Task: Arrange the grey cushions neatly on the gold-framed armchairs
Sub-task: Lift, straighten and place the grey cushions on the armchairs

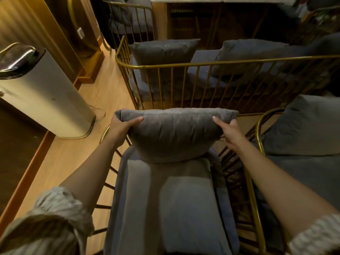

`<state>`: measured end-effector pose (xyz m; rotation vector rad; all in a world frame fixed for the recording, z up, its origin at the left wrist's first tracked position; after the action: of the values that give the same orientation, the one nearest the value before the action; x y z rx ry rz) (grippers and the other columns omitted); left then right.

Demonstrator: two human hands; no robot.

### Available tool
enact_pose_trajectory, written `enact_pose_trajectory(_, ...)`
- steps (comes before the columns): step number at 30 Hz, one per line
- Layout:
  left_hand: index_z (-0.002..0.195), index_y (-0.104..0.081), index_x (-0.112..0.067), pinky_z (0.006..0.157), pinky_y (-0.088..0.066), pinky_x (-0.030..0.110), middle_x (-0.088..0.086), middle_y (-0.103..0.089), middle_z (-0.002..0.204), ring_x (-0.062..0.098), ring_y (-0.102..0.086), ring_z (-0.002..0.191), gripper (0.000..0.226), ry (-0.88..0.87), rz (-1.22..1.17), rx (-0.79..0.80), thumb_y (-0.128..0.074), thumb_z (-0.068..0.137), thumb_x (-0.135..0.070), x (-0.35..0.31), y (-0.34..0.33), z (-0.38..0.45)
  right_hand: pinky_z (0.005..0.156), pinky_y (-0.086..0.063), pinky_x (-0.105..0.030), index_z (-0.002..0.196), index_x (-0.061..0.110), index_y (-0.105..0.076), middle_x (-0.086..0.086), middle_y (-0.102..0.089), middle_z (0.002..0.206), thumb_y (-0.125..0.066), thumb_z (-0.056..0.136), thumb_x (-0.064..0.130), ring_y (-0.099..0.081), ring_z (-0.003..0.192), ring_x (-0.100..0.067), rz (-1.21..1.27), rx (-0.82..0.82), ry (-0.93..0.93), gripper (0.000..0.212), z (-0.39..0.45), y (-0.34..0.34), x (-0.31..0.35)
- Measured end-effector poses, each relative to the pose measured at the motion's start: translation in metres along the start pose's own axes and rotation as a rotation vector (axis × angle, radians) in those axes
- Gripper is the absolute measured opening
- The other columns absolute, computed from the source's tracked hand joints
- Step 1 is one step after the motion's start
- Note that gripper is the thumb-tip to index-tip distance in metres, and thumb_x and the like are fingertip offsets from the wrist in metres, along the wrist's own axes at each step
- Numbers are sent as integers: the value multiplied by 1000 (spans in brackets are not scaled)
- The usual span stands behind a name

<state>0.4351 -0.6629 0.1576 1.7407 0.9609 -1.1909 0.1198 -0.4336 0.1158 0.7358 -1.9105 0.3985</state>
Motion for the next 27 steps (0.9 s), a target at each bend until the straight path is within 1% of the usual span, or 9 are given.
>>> enact_pose_trajectory(2,129,-48,-9,82,-55,25,3,-58,113,14,-60,104,67,-14,89,25,-84,74,-24,-4,5,17,106,-43,-60,153,33,-14,-10,-31,158,-72,85,42,-37,141,-37,-177,8,74,90,9,-5,14)
enact_pose_trajectory(4,131,-47,-7,72,-51,18,-3,-59,104,11,-62,97,62,-11,114,7,-79,80,-24,-16,10,37,104,-46,-57,154,32,-9,-10,-27,160,-67,88,42,-36,142,-37,-287,15,120,88,15,-10,33)
enact_pose_trajectory(6,132,-46,-8,70,-49,21,0,-59,104,17,-63,102,64,24,146,-27,-77,81,-32,-24,13,62,91,-55,-49,155,27,-7,-12,-27,159,-63,93,40,-39,139,-40,-386,-2,111,85,26,-20,53)
enact_pose_trajectory(9,143,-33,-16,94,-50,42,7,-47,127,26,-50,117,84,139,261,-79,-77,78,-46,-24,12,94,74,-60,-44,154,25,-8,-16,-28,156,-60,95,34,-44,132,-43,-431,-56,-1,79,49,-41,69)
enact_pose_trajectory(11,151,-19,-14,105,-41,50,16,-38,147,36,-43,132,96,193,312,-119,-75,80,-47,-9,2,112,81,-60,-49,155,27,-1,-17,-25,158,-65,93,33,-43,133,-44,-516,-86,-49,89,63,-57,61)
enact_pose_trajectory(13,156,-1,-12,116,-26,54,22,-15,160,42,-24,145,112,159,411,-128,-73,80,-49,8,-16,123,91,-55,-54,153,35,18,-19,-9,163,-70,88,36,-35,137,-48,-721,-44,-14,109,74,-79,41)
enact_pose_trajectory(16,156,14,-20,120,-11,56,17,7,164,42,-3,150,121,60,522,-107,-74,79,-52,32,-40,125,110,-38,-60,149,44,25,-20,16,163,-70,87,39,-17,146,-50,-945,-1,73,114,82,-102,10)
enact_pose_trajectory(19,156,12,-22,120,-11,55,16,8,164,41,-2,151,122,19,496,-103,-75,77,-53,41,-43,133,116,-27,-60,151,47,17,-17,20,163,-70,87,38,-7,150,-47,-897,-15,98,109,90,-105,4)
enact_pose_trajectory(27,154,18,-29,119,-19,57,11,20,164,40,1,151,120,31,487,-55,-74,80,-50,43,-39,117,112,-33,-56,151,45,18,-19,17,164,-67,91,36,-15,148,-47,-934,58,124,105,76,-89,9)
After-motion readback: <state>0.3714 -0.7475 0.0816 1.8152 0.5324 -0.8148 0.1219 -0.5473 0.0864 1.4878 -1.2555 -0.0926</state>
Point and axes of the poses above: each hand's wrist, its own z-axis towards the middle knuckle, its own y-axis out of the back of the hand, x = y × z, the point moved 8 cm from there along z, towards the middle knuckle
